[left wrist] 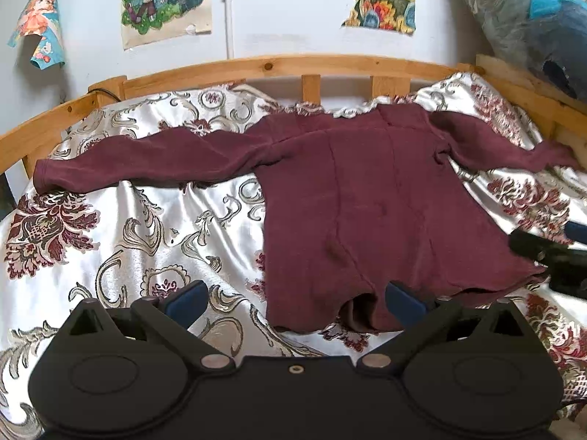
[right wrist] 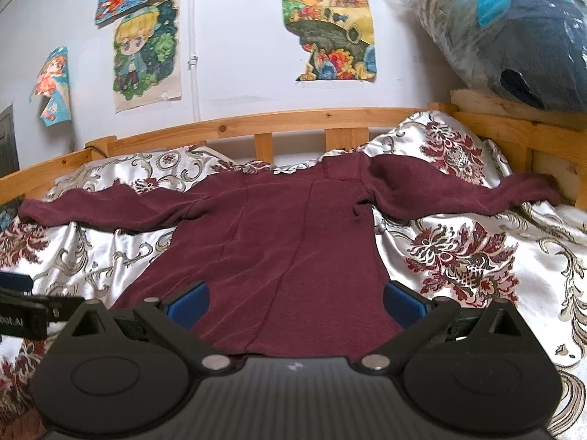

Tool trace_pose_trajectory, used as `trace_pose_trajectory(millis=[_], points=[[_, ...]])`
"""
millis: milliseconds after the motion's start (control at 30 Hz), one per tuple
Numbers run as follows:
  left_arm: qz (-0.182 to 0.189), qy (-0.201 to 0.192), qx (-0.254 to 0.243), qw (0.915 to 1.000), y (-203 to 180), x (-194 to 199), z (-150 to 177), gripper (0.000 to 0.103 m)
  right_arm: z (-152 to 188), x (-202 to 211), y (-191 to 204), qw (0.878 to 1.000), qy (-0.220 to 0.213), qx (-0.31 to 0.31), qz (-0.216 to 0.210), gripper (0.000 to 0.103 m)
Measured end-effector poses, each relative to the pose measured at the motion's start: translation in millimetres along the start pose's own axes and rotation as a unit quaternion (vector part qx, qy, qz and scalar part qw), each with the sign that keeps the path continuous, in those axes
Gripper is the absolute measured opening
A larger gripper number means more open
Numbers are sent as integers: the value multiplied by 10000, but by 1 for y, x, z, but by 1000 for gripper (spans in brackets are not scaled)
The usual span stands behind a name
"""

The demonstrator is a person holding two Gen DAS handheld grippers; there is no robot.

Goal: Fold small clothes
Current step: 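Grasp the sweater's sleeve cuff with the right gripper and lift it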

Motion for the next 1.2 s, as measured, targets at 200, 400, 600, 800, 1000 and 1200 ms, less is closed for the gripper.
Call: trace_pose_trajectory(millis=[200,400,600,800,1000,1200], points=[[-87,317,-222,9992,-7,-20,-35,102,-9,-14,-49,9970,131,-761,38,103],[-124,390,88,9991,-17,-45,-72,102,-17,-32,-128,9909,64,-1311,297,103],[52,492,219,9985,-30,-80,-76,102,-26,-65,-214,9864,310,-1271,1000,103],[154,773,184,9967,-35,-115,-63,102,-28,-109,-287,9711,271,-1770,1580,103],[143,870,220,9959,-32,-136,-63,102,-32,-157,-335,9547,365,-2115,2059,103],[102,928,306,9952,-27,-146,-69,102,-26,-193,-368,9295,549,-2298,2833,92]])
Point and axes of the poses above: each gripper's, at about its wrist camera, not at the fingertips, and x roughly against the way its jaws point, y to its left, z to its underside, the point moved 5 cm from there along -x, roughly the way its jaws point, and after that the axes turned 14 degrees about x, right-handed, at the moved point
